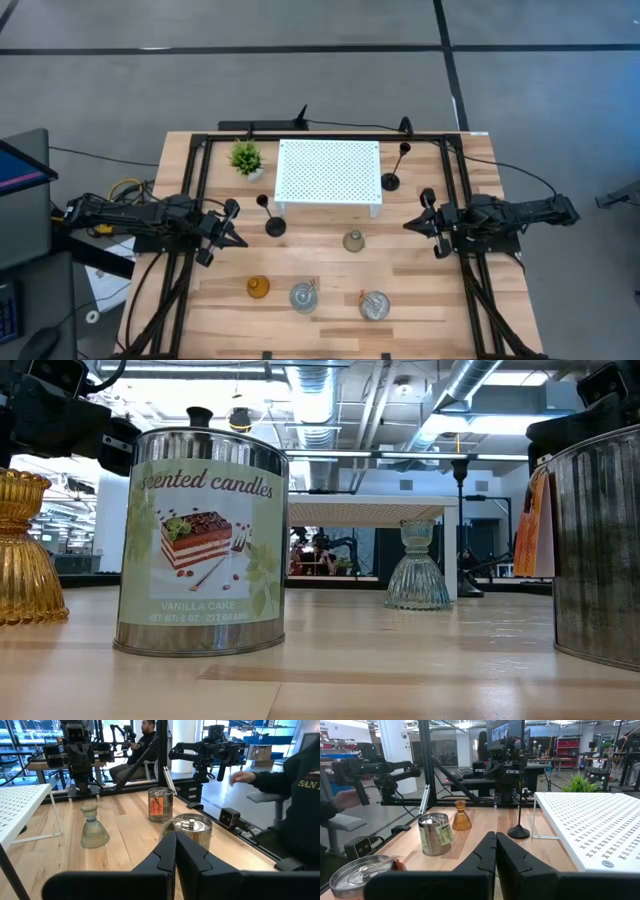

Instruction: Pick & Place candle stick holders

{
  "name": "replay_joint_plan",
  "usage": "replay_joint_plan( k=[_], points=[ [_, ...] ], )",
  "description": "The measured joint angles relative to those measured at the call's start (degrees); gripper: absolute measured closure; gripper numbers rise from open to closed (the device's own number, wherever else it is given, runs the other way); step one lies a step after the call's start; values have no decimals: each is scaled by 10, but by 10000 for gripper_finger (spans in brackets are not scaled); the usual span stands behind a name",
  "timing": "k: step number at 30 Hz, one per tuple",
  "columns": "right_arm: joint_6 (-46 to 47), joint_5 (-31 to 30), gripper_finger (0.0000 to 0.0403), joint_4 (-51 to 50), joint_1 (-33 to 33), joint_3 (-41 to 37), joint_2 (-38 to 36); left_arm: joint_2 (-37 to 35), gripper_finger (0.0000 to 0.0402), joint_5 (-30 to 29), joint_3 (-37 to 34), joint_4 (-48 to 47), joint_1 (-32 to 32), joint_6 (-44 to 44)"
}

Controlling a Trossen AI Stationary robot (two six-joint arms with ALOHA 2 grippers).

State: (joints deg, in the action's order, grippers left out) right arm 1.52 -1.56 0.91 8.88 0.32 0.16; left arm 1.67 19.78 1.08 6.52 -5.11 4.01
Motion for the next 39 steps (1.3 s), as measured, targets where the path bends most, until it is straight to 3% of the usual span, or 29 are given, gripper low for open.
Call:
replay_joint_plan(
  k=[12,18,39],
  points=[
    [0,0,403,0,0,0,0,0,395,0,0,0,0,-1],
    [0,0,403,0,0,0,0,0,395,0,0,2,0,-86],
    [0,0,403,0,0,0,0,0,395,0,0,18,0,-90]
  ],
)
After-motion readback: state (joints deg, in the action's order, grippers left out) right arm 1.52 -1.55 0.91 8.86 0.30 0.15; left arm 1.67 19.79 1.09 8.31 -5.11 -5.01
